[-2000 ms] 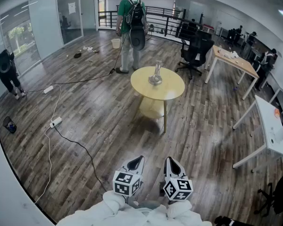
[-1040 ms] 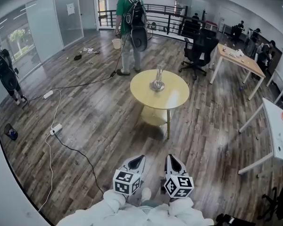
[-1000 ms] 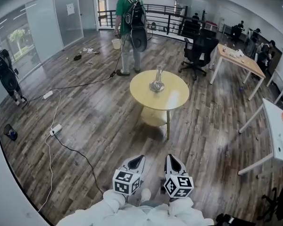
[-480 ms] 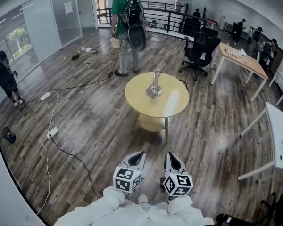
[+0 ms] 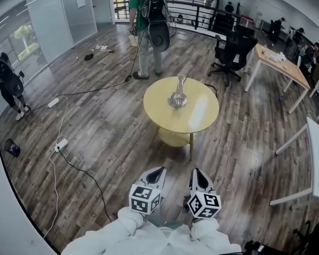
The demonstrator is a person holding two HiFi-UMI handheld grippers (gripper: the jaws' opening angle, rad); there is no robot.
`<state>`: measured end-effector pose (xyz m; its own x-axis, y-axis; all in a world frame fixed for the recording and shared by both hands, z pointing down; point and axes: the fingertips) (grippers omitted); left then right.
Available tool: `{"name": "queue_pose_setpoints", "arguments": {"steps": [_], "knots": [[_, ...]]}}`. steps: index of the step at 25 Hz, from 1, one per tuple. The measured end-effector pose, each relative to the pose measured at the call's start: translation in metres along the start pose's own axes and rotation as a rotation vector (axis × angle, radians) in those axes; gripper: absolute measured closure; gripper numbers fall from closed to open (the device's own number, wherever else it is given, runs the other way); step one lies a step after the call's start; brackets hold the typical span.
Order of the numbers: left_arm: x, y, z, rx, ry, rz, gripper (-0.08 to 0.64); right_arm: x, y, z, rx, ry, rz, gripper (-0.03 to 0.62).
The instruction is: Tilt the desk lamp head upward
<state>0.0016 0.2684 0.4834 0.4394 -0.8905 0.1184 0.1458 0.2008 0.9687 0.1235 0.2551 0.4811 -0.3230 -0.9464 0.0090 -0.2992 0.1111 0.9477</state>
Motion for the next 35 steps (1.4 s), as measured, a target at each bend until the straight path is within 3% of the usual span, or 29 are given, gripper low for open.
{"name": "queue_pose_setpoints", "arguments": {"steps": [19, 35], "knots": [[0.143, -0.036, 0.07, 0.032, 0.077, 0.022, 0.561, 0.146, -0.008, -0.036, -0.008, 0.047, 0.01, 0.58], [0.237, -0.055, 0.162, 0.029, 0.104, 0.056, 0.561, 0.278, -0.006, -0.042, 0.005, 0.074, 0.008, 0.58]]}}
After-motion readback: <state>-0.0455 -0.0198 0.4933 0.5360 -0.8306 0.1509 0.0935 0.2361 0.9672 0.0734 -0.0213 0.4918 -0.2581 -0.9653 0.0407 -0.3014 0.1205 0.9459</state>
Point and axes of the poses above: the fingertips, and each gripper's own axes: x forward along the fingers, z to its left, y out of its underside, and after that the axes turned 11 degrees about -z, right-handed
